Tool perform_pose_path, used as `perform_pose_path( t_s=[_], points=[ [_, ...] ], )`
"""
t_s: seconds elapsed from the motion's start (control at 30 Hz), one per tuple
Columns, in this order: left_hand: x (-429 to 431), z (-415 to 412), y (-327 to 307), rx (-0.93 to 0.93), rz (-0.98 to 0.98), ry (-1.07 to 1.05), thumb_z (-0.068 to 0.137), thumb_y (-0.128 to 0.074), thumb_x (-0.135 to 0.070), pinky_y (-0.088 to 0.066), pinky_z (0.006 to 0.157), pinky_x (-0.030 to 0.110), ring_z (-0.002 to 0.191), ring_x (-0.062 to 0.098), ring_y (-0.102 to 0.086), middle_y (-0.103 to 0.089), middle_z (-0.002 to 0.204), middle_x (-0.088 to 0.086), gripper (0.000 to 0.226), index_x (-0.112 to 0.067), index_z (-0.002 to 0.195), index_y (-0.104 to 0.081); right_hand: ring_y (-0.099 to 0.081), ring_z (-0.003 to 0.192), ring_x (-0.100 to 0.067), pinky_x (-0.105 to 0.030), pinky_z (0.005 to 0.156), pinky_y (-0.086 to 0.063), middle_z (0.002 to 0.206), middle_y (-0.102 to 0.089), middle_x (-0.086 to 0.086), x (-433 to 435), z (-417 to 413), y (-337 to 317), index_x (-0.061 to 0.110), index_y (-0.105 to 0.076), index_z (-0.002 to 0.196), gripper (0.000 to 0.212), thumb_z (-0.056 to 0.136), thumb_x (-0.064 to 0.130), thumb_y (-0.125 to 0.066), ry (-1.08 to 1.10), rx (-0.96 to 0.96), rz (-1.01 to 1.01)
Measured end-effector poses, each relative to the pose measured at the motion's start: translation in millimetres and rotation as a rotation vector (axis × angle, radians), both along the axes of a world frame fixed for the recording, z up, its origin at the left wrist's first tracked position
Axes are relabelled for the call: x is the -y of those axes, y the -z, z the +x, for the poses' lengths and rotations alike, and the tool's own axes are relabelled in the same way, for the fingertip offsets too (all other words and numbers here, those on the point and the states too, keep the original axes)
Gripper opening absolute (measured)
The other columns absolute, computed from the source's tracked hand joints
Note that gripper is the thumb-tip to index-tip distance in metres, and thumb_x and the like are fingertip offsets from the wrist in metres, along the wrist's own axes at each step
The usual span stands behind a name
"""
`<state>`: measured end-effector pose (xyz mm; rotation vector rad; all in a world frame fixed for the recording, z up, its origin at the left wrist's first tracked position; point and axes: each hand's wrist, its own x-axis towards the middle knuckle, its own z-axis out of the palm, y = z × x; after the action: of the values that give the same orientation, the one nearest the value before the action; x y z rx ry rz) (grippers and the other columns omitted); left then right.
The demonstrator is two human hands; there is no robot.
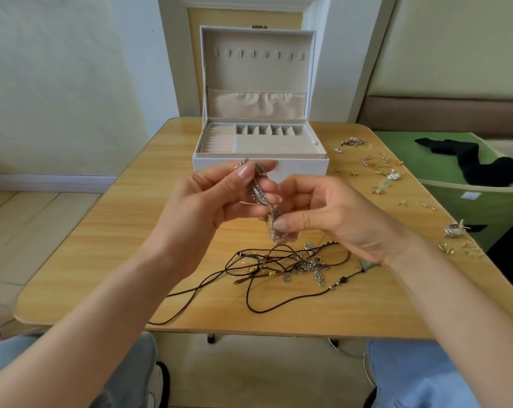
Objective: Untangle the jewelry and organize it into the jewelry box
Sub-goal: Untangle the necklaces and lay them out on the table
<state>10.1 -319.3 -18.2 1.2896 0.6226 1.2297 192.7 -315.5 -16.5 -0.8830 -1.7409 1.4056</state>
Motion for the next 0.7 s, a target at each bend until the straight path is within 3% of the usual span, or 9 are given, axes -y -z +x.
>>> perform_pose_path(
  t_s=[0.1,0.2,0.5,0.63,0.7],
  points=[
    [-2.3,-4.8,0.8,-0.031,0.025,-0.058,0.087,-0.056,-0.02,-0.053,0.059,0.017,0.069,0.011,-0.066,-0.069,0.077,0.003,0.02,-0.013,0.096,-0.072,-0.063,0.063,-0.018,-0.026,0.061,-0.053,0.072,-0.067,-0.006,-4.1,5.7,0.0,0.01,-0.067,0.084,0.011,0.074,0.006,-0.069,0.04,-0.096,-0.03],
    [-4.0,-6.2,2.6,-0.047,0.001,-0.092,0.08,-0.056,-0.021,-0.052,0.058,0.017,0.067,0.009,-0.063,-0.067,0.074,0.003,0.024,-0.011,0.095,-0.071,-0.062,0.06,-0.015,-0.025,0.06,-0.054,0.068,-0.066,-0.003,-7.8,7.4,2.1,0.011,-0.068,0.079,0.006,0.073,0.009,-0.069,0.073,-0.191,-0.05],
    [-19.4,-11.1,14.0,-0.058,-0.143,-0.099,0.079,-0.053,-0.025,-0.058,0.069,0.027,0.065,0.013,-0.068,-0.067,0.077,0.0,0.024,-0.008,0.092,-0.064,-0.068,0.073,-0.02,-0.029,0.068,-0.058,0.076,-0.068,-0.006,-15.3,3.9,8.9,0.003,-0.063,0.085,0.015,0.07,0.001,-0.063,0.2,-0.311,-0.079],
    [-23.8,-9.5,20.6,-0.043,-0.189,-0.046,0.084,-0.048,-0.026,-0.056,0.078,0.031,0.076,0.015,-0.067,-0.07,0.079,0.003,0.02,-0.01,0.09,-0.059,-0.066,0.074,-0.012,-0.023,0.07,-0.056,0.075,-0.068,-0.001,-17.8,3.2,11.8,0.003,-0.065,0.083,0.016,0.075,-0.009,-0.06,0.214,-0.25,-0.056],
    [-23.8,-9.1,21.6,-0.057,-0.173,-0.046,0.083,-0.049,-0.025,-0.055,0.076,0.027,0.078,0.013,-0.064,-0.069,0.077,0.002,0.021,-0.01,0.092,-0.06,-0.066,0.077,-0.015,-0.025,0.07,-0.056,0.078,-0.07,-0.003,-18.1,3.3,12.5,0.0,-0.067,0.086,0.018,0.08,-0.013,-0.056,0.193,-0.189,-0.047]
  ],
)
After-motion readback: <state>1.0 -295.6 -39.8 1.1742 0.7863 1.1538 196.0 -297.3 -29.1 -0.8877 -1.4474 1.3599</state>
